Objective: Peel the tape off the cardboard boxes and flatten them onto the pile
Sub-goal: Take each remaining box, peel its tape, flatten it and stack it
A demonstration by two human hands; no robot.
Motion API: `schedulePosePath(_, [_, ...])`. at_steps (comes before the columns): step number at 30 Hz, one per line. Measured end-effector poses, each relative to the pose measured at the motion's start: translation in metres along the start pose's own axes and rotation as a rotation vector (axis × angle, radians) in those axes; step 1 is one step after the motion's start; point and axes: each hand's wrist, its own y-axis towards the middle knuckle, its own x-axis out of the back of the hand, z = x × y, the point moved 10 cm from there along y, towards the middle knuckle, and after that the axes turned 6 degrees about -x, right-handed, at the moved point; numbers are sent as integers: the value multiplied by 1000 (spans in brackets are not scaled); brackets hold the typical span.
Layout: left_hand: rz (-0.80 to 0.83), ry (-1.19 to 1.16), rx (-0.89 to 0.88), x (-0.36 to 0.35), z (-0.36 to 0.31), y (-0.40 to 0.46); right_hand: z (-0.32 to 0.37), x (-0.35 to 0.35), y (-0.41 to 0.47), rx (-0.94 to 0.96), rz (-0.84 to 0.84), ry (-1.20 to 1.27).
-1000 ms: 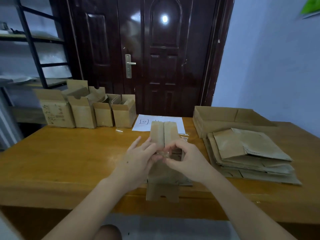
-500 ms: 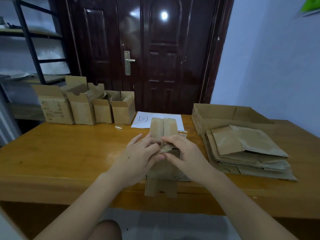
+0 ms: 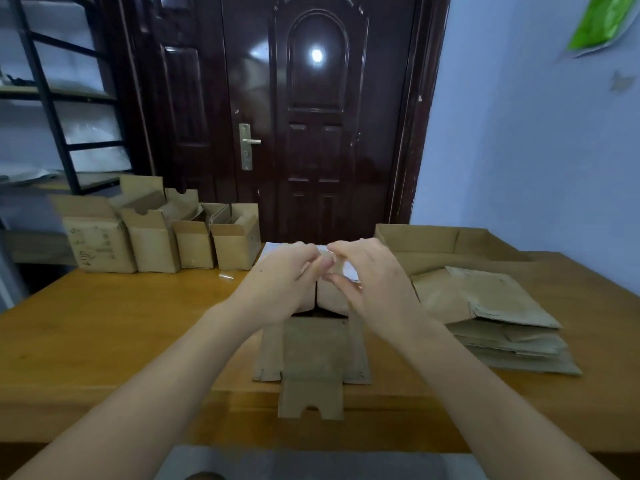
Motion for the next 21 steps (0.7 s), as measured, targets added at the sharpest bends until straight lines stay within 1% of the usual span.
schedulePosePath(2, [9, 59, 23, 3, 2, 18, -16, 4, 11, -38, 2, -13])
schedulePosePath(6, [119, -3, 18, -14, 2, 52, -56, 2, 20, -179, 110, 41])
schedulePosePath(7, [137, 7, 6, -19, 2, 60, -65, 2, 21, -189, 127, 31])
schedulePosePath(9, [148, 57, -8, -30, 5, 76, -84, -1, 21, -227, 191, 17])
schedulePosePath(11, [140, 90, 25, -43, 13, 92, -102, -5, 20, -286, 240, 48])
schedulePosePath(13, [128, 44, 103, -56, 22, 108, -112, -8, 19, -262, 246, 22])
schedulePosePath(15, [160, -46, 175, -78, 30, 123, -127, -12, 19, -247, 219, -45])
schedulePosePath(18, [244, -74, 181, -111, 35, 144, -158, -13, 24, -304, 163, -100])
schedulePosePath(20, [294, -44, 177, -123, 39, 156, -181, -23, 26, -346, 206, -105])
schedulePosePath(21, [336, 21, 161, -128, 42, 163, -193, -27, 28, -366, 224, -110])
